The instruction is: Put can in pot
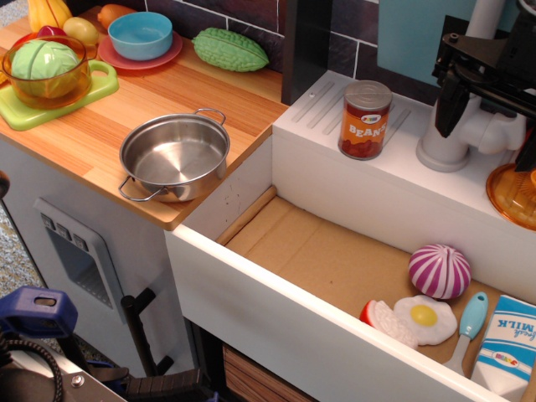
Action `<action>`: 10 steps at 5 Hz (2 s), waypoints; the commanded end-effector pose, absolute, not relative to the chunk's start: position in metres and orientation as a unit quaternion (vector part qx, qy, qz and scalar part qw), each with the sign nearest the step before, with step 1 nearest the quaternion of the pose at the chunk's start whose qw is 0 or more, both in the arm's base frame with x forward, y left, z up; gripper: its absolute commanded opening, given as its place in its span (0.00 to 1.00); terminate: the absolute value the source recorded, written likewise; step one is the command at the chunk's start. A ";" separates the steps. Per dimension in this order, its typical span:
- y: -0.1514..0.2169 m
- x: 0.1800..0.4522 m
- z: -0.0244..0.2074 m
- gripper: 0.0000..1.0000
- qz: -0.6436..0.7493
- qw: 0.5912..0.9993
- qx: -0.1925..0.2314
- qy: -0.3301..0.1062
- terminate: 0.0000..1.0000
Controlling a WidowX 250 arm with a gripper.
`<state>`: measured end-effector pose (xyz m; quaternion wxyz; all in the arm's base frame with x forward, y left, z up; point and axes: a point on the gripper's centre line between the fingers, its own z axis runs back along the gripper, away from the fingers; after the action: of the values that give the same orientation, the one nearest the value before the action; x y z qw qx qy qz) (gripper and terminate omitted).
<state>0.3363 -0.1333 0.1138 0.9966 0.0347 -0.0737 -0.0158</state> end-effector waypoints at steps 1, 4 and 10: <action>-0.133 0.336 0.114 1.00 -0.016 0.997 0.035 -0.074 0.00; -0.052 0.360 0.152 1.00 -0.040 0.988 0.099 -0.113 0.00; -0.025 0.420 0.124 1.00 -0.070 0.975 0.092 -0.189 0.00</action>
<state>0.4128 -0.0206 0.0963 0.9812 0.0953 -0.1483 -0.0780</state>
